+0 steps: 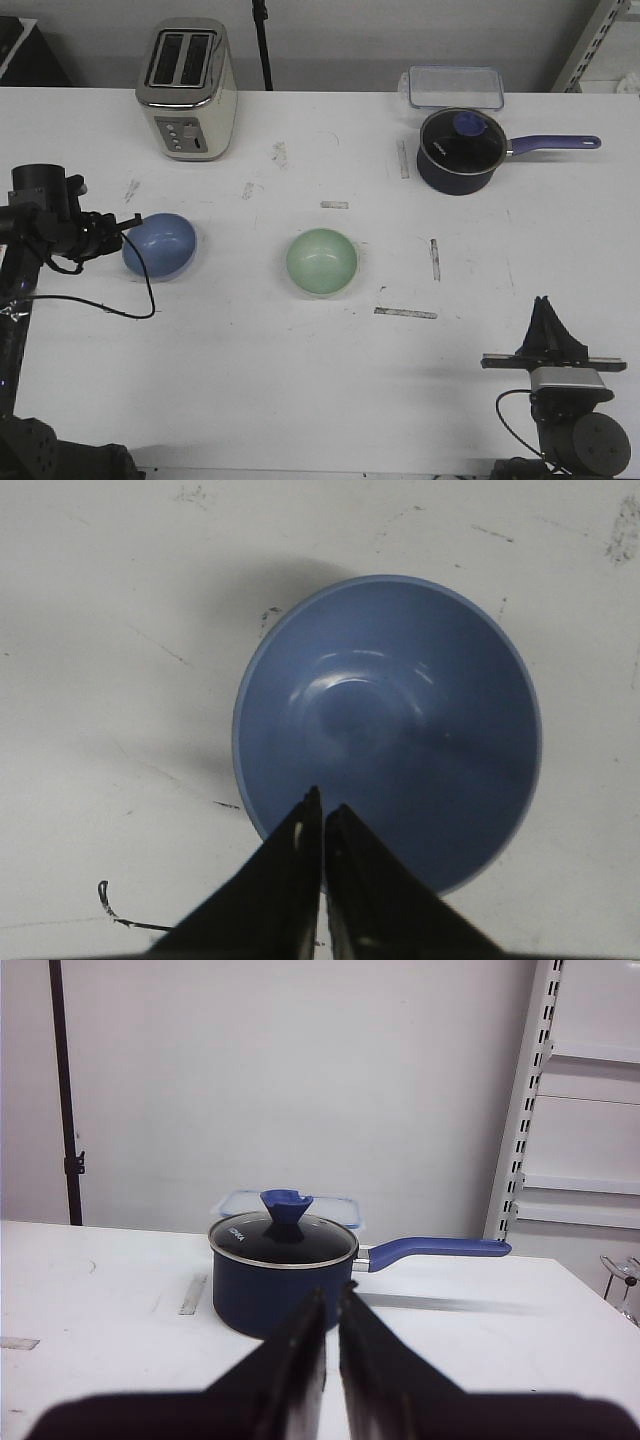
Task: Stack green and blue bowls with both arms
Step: 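Lower the left gripper and grasp the rim of the blue bowl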
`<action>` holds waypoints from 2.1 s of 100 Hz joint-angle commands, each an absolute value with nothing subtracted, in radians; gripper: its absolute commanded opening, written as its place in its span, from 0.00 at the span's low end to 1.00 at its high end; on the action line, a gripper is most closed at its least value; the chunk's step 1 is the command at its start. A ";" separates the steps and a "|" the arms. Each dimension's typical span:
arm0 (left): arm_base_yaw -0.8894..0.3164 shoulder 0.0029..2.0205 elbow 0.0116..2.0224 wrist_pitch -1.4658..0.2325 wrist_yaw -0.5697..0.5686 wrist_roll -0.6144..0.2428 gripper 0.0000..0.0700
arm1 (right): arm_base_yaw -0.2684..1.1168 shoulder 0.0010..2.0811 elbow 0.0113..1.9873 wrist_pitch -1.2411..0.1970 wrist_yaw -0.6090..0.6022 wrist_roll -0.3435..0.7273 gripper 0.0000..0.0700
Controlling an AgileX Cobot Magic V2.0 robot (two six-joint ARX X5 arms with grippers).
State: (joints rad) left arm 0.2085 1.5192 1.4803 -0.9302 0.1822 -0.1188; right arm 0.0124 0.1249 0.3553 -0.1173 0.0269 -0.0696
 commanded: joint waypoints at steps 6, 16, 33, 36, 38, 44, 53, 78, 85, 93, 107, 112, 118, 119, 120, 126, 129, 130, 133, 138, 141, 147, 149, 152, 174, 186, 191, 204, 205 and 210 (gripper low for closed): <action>0.224 1.587 1.531 -0.979 0.184 -0.129 0.00 | 0.014 0.123 0.359 -0.106 0.026 -0.053 0.02; 0.230 1.617 1.538 -0.991 0.184 -0.127 0.00 | 0.014 0.123 0.359 -0.106 0.027 -0.053 0.02; 0.244 1.622 1.539 -0.949 0.184 -0.164 0.00 | 0.014 0.123 0.359 -0.106 0.027 -0.053 0.02; 0.245 1.622 1.539 -0.937 0.184 -0.169 0.00 | 0.014 0.123 0.359 -0.106 0.027 -0.053 0.02; 0.245 1.622 1.540 -0.932 0.184 -0.172 0.00 | 0.014 0.123 0.359 -0.105 0.027 -0.053 0.02; 0.245 1.622 1.540 -0.929 0.184 -0.182 0.00 | 0.014 0.123 0.359 -0.106 0.027 -0.053 0.02; 0.244 1.623 1.540 -0.916 0.182 -0.208 0.00 | 0.014 0.123 0.359 -0.105 0.027 -0.053 0.02; 0.244 1.633 1.540 -0.889 0.182 -0.267 0.27 | 0.014 0.123 0.359 -0.106 0.027 -0.053 0.02; 0.244 1.642 1.540 -0.890 0.180 -0.266 0.43 | 0.014 0.123 0.359 -0.105 0.027 -0.053 0.02; 0.244 1.655 1.540 -0.890 0.180 -0.266 0.49 | 0.014 0.123 0.359 -0.106 0.027 -0.053 0.02; 0.244 1.682 1.539 -0.891 0.176 -0.262 0.68 | 0.014 0.123 0.359 -0.106 0.027 -0.053 0.02; 0.244 1.697 1.539 -0.891 0.173 -0.250 0.72 | 0.014 0.123 0.359 -0.105 0.027 -0.053 0.02; 0.244 1.713 1.539 -0.892 0.173 -0.239 0.72 | 0.014 0.123 0.359 -0.105 0.027 -0.053 0.02; 0.244 1.717 1.539 -0.892 0.173 -0.237 0.72 | 0.014 0.123 0.359 -0.105 0.026 -0.053 0.02; 0.244 1.722 1.539 -0.892 0.173 -0.235 0.71 | 0.014 0.123 0.359 -0.106 0.027 -0.053 0.02; 0.244 1.738 1.539 -0.893 0.173 -0.221 0.71 | 0.014 0.123 0.359 -0.105 0.027 -0.053 0.02; 0.242 1.748 1.539 -0.891 0.173 -0.217 0.70 | 0.014 0.123 0.359 -0.105 0.027 -0.053 0.02; 0.242 1.751 1.539 -0.890 0.173 -0.217 0.70 | 0.014 0.123 0.359 -0.105 0.027 -0.053 0.02; 0.242 1.759 1.539 -0.890 0.173 -0.218 0.70 | 0.014 0.123 0.359 -0.105 0.027 -0.053 0.02; 0.242 1.772 1.539 -0.890 0.173 -0.218 0.70 | 0.014 0.123 0.359 -0.105 0.027 -0.053 0.02; 0.242 1.781 1.539 -0.890 0.173 -0.217 0.70 | 0.014 0.123 0.359 -0.106 0.027 -0.053 0.02; 0.242 1.795 1.539 -0.890 0.173 -0.213 0.70 | 0.014 0.123 0.359 -0.105 0.027 -0.053 0.02; 0.242 1.800 1.539 -0.890 0.173 -0.210 0.70 | 0.014 0.123 0.359 -0.105 0.027 -0.053 0.02; 0.242 1.805 1.539 -0.890 0.173 -0.205 0.70 | 0.014 0.123 0.359 -0.106 0.027 -0.053 0.02; 0.234 1.835 1.539 -0.888 0.173 -0.191 0.67 | 0.014 0.123 0.359 -0.106 0.027 -0.053 0.02; 0.226 1.853 1.539 -0.885 0.173 -0.186 0.43 | 0.014 0.123 0.359 -0.105 0.027 -0.053 0.02; 0.220 1.859 1.539 -0.886 0.172 -0.184 0.35 | 0.014 0.123 0.359 -0.106 0.027 -0.052 0.02; 0.208 1.863 1.539 -0.886 0.172 -0.184 0.21 | 0.014 0.123 0.359 -0.106 0.027 -0.053 0.02; 0.207 1.863 1.539 -0.885 0.172 -0.184 0.19 | 0.014 0.123 0.359 -0.106 0.027 -0.053 0.02; 0.207 1.863 1.539 -0.885 0.172 -0.184 0.15 | 0.014 0.123 0.359 -0.106 0.027 -0.053 0.02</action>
